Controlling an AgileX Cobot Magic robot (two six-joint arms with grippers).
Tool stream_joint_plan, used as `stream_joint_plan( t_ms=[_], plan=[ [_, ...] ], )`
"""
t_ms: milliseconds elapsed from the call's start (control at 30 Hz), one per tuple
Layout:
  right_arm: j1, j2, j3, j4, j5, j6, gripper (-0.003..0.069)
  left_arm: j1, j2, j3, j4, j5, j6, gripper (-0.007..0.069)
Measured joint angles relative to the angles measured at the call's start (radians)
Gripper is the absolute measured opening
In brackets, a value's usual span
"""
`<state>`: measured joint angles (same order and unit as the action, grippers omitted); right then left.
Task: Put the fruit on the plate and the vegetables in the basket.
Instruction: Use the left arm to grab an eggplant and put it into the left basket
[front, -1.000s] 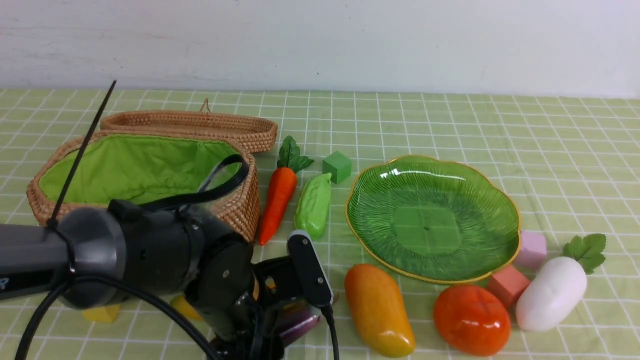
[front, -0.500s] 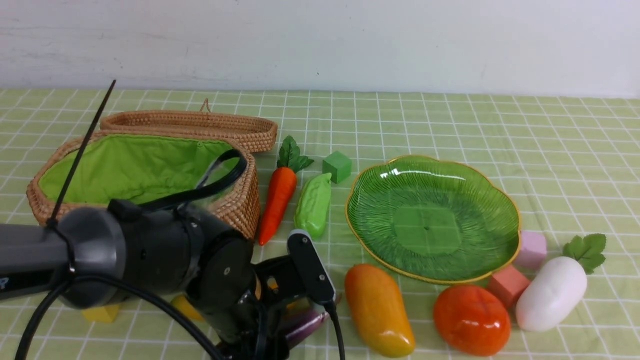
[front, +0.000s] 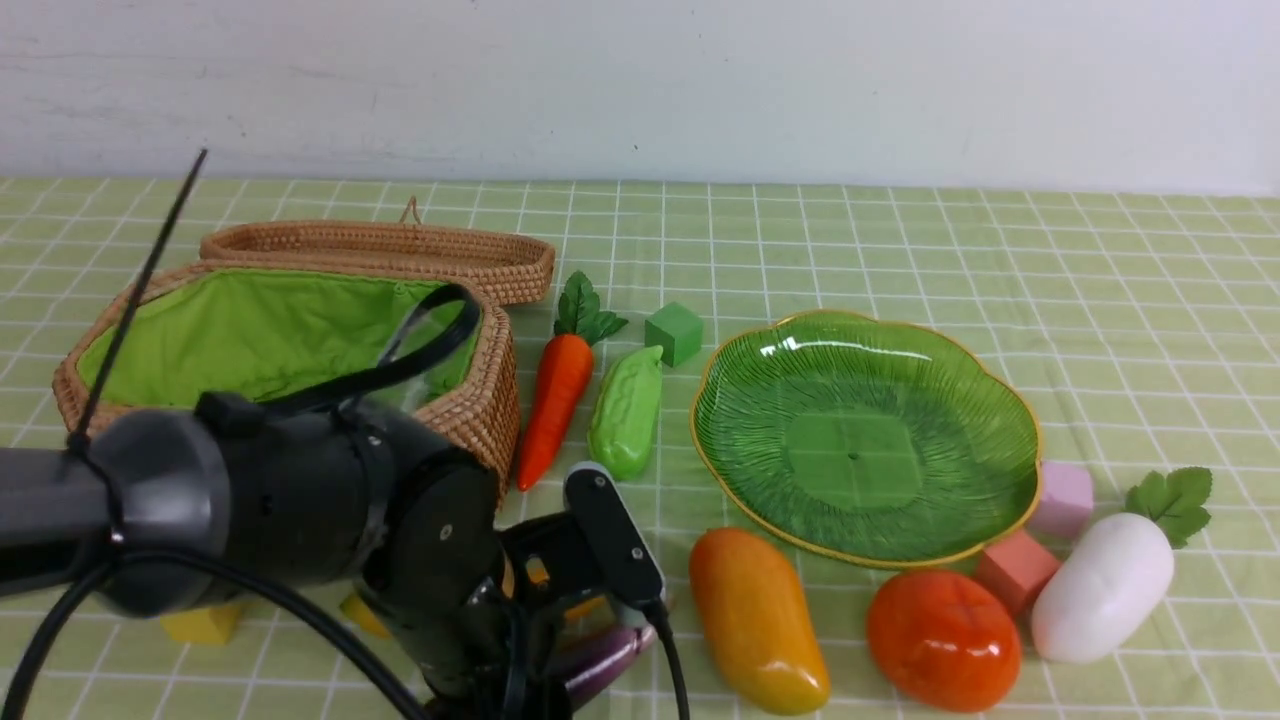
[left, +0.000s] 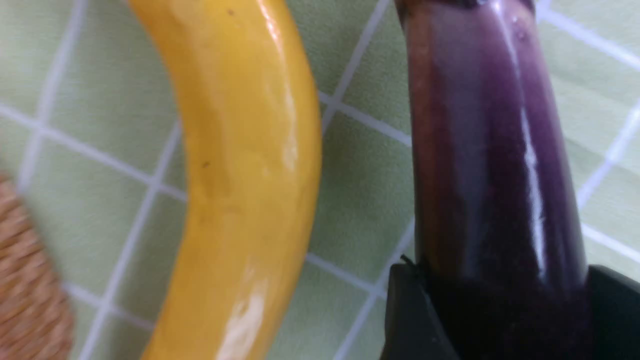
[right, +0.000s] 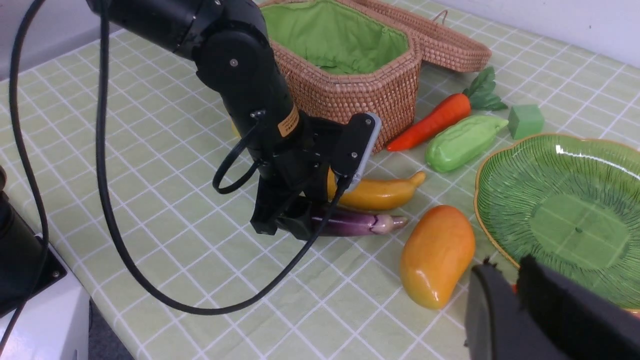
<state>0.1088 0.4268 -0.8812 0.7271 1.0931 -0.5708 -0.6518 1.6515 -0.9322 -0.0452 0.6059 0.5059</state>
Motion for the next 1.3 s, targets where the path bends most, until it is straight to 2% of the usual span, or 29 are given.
stream_joint_plan(
  t_ms=[233, 333, 400, 600, 700, 767, 833, 867, 933, 1100, 1300],
  plan=[
    [0.0, 0.0, 0.0, 0.0, -0.002, -0.001, 0.0085, 0.0, -0.211, 0.0, -0.106, 0.09, 0.027, 0.0395],
    [0.0, 0.0, 0.0, 0.0, -0.015, -0.001, 0.0085, 0.0, -0.316, 0.0, -0.103, 0.117, 0.03, 0.0395],
    [0.0, 0.0, 0.0, 0.0, -0.02, -0.001, 0.0085, 0.0, -0.359, -0.005, -0.088, 0.126, 0.021, 0.0395],
    [0.0, 0.003, 0.0, 0.01, -0.023, -0.001, 0.0085, 0.009, -0.454, -0.128, 0.128, 0.183, -0.058, 0.0395],
    [0.0, 0.003, 0.0, 0.018, -0.032, -0.004, 0.0085, 0.057, -0.428, -0.188, 0.223, 0.2, -0.067, 0.0395],
    [0.0, 0.003, 0.0, 0.022, -0.077, -0.025, 0.0085, 0.151, -0.374, -0.239, 0.275, 0.204, -0.058, 0.0395],
    [0.0, 0.003, 0.0, 0.022, -0.134, -0.04, 0.0085, 0.228, -0.323, -0.265, 0.293, 0.199, -0.004, 0.0395],
    [0.0, 0.003, 0.0, 0.023, -0.146, -0.041, 0.0085, 0.235, -0.318, -0.267, 0.293, 0.2, 0.002, 0.0395],
    [0.0, 0.004, 0.0, 0.03, -0.209, -0.048, 0.0085, 0.302, -0.249, -0.283, 0.3, 0.181, 0.094, 0.0395],
    [0.0, 0.005, 0.0, 0.039, -0.234, -0.049, 0.0085, 0.386, -0.153, -0.31, 0.314, 0.117, 0.222, 0.0395],
    [0.0, 0.005, 0.0, 0.04, -0.211, -0.049, 0.0085, 0.455, -0.071, -0.321, 0.368, 0.033, 0.28, 0.0395]
  ],
)
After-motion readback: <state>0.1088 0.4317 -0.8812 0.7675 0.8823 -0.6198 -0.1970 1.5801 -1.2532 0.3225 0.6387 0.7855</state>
